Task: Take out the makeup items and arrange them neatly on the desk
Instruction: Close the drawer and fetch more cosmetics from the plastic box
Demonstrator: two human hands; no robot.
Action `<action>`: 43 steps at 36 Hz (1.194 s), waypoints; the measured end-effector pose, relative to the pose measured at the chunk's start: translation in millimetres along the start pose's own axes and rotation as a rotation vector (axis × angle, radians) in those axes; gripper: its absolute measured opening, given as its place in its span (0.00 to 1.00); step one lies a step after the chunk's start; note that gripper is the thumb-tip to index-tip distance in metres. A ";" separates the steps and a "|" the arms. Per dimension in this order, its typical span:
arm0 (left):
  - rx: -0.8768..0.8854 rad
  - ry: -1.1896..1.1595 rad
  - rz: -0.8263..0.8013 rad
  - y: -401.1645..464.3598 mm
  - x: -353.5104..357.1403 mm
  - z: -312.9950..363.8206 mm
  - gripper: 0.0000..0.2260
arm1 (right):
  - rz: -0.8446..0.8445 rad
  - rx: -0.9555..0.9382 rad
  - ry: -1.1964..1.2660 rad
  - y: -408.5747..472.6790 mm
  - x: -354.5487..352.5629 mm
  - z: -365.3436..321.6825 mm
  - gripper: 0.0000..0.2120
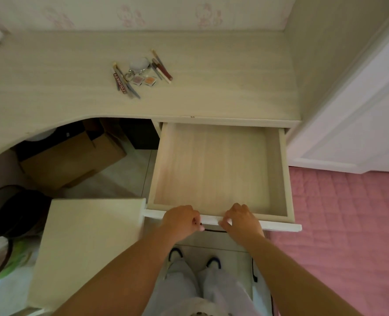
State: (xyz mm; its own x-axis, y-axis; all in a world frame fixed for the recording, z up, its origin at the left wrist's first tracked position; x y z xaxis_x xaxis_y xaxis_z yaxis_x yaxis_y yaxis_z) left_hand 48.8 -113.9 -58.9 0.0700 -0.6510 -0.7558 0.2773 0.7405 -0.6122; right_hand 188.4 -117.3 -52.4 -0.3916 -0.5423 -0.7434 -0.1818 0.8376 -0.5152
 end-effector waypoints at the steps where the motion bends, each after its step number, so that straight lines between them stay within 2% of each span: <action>1: 0.012 0.029 0.018 -0.6 -0.1 1.3 0.11 | 0.008 -0.021 -0.028 -1.2 0.3 -1.6 0.13; 4: 0.028 0.075 0.087 -1.6 -3.5 1.6 0.10 | 0.056 -0.061 -0.070 -3.0 -1.6 -5.6 0.10; 8: 0.061 0.188 0.186 -0.7 -14.4 5.2 0.12 | 0.064 -0.055 -0.088 0.7 -0.8 -4.7 0.15; 15: 0.143 0.464 0.139 9.5 -13.7 13.5 0.13 | 0.033 -0.092 -0.267 11.0 8.7 -8.1 0.12; 19: 0.156 0.466 0.092 12.1 -8.4 12.3 0.13 | 0.012 -0.164 -0.345 13.8 12.3 -17.0 0.14; 27: 0.146 0.482 0.112 16.1 -17.7 12.5 0.13 | -0.008 -0.193 -0.367 19.7 7.2 -19.3 0.14; 35: -0.005 0.393 0.190 47.8 -59.1 2.2 0.11 | 0.090 -0.076 -0.340 57.1 -30.8 -19.8 0.12; 43: 0.072 0.437 0.171 87.6 -88.6 -0.7 0.12 | 0.120 -0.024 -0.374 90.9 -60.4 -21.0 0.12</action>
State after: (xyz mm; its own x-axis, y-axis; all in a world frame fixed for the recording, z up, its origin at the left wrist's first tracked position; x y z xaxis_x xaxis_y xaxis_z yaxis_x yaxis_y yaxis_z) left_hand 66.2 8.8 -45.7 -0.2850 -0.3779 -0.8809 0.3635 0.8077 -0.4642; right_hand 176.6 -7.0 -45.4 -0.0561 -0.4234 -0.9042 -0.1779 0.8954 -0.4082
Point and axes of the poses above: each hand's wrist, its own y-axis towards the middle knuckle, its own x-axis out of the palm, z = x × y, the point moved 10 cm from there along y, towards the middle knuckle, and after that the axes turned 6 degrees about y, right-handed, at the moved point
